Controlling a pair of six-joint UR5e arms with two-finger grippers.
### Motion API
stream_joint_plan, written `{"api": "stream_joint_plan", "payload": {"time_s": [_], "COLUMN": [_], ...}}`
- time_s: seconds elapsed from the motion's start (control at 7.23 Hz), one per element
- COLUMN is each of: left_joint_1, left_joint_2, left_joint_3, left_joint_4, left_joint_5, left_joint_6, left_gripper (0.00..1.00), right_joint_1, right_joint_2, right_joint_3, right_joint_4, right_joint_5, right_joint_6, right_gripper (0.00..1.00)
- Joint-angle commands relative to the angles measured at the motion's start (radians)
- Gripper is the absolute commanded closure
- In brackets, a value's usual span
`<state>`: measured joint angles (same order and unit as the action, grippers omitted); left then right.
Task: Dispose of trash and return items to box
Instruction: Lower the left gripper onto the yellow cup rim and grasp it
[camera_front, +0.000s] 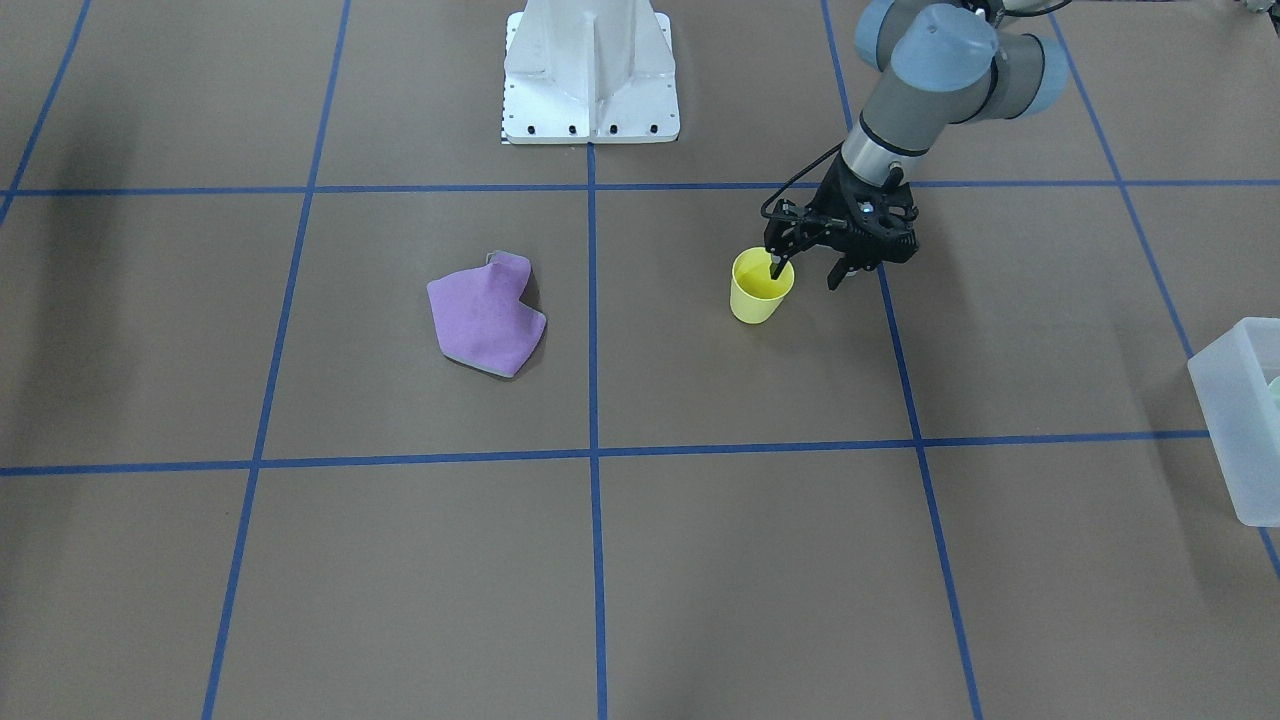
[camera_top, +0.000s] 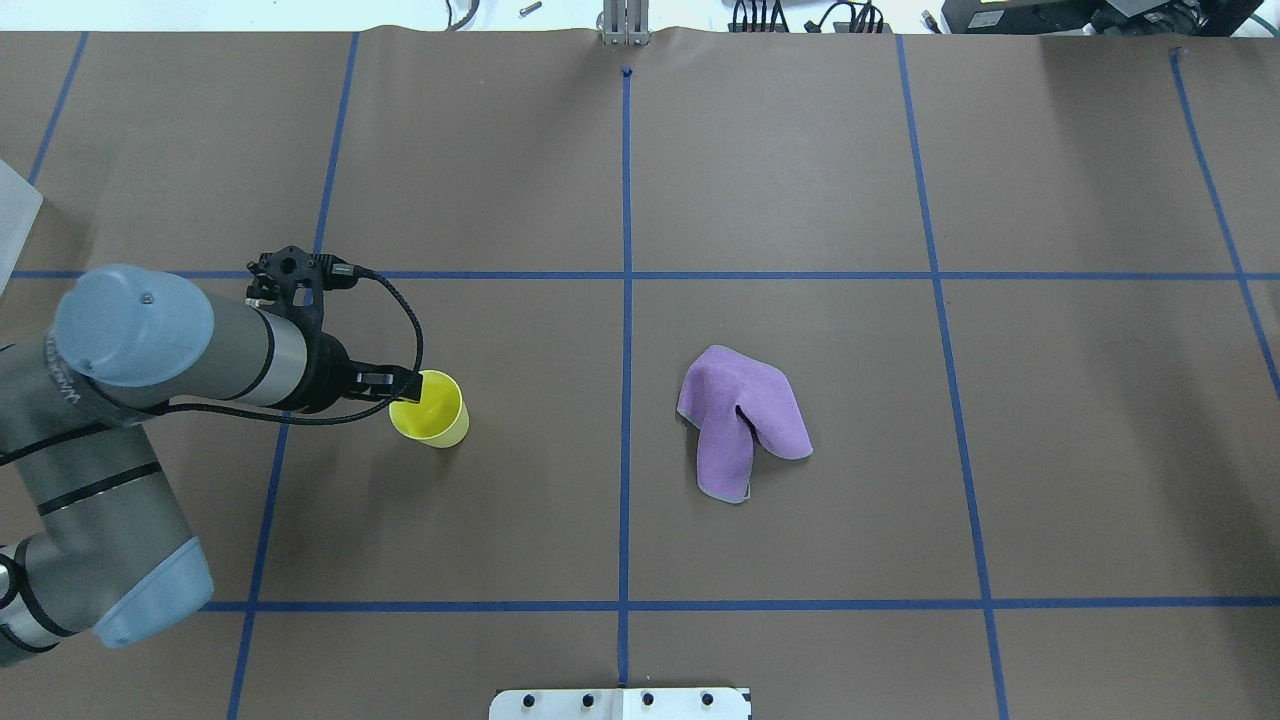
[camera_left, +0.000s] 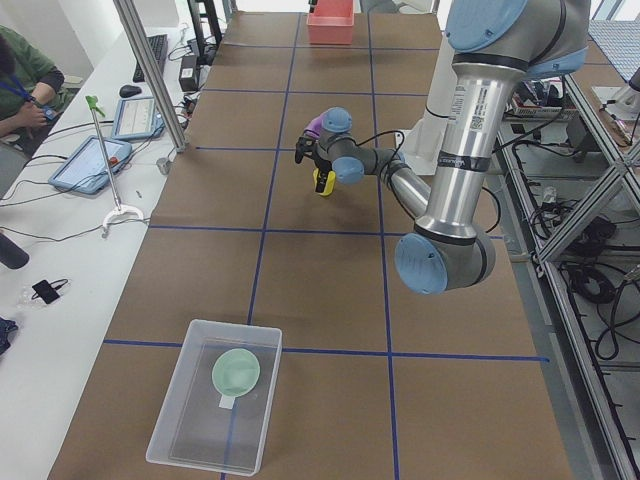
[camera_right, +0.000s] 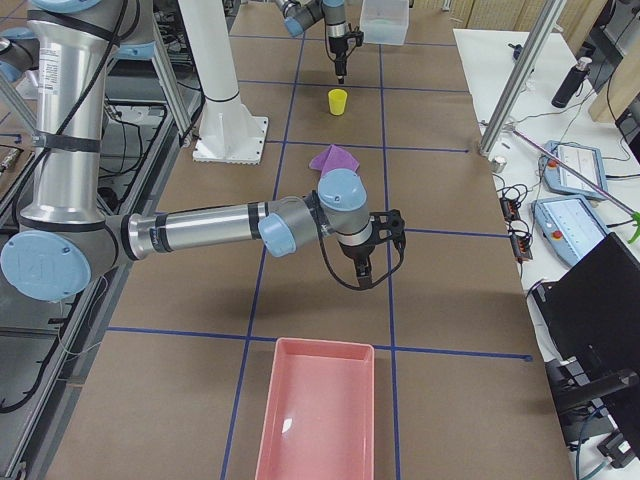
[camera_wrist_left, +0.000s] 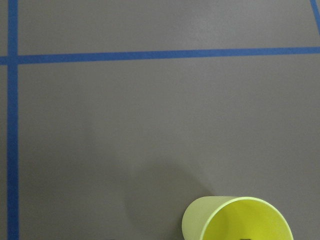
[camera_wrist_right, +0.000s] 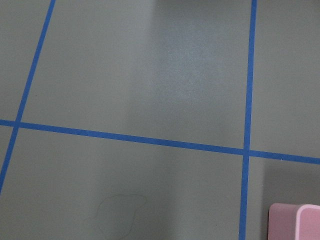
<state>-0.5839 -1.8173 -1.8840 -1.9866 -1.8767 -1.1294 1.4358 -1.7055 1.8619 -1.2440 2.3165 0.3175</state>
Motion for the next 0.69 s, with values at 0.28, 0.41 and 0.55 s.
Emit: {"api": "stream_joint_plan", "payload": {"time_s": [0.28, 0.41, 0.55], "left_joint_1": [0.009, 0.006, 0.001], "left_joint_2": [-0.022, -0.020, -0.010], "left_joint_3": [0.020, 0.005, -0.021], "left_joint_4": [-0.003, -0.003, -0.003], "left_joint_5": [0.007, 0.007, 0.002], "left_joint_6": [-0.004, -0.006, -0.003], "left_gripper": [1.00, 1.00, 1.00], "right_joint_1": [0.000, 0.000, 0.000], "right_joint_2": [0.000, 0.000, 0.000], "right_joint_3": [-0.003, -0.001, -0.001], "right_joint_4": [0.000, 0.000, 0.000], "right_joint_5": [0.000, 0.000, 0.000], "right_joint_6": [0.000, 0.000, 0.000], "right_gripper": [0.00, 0.00, 0.00]}}
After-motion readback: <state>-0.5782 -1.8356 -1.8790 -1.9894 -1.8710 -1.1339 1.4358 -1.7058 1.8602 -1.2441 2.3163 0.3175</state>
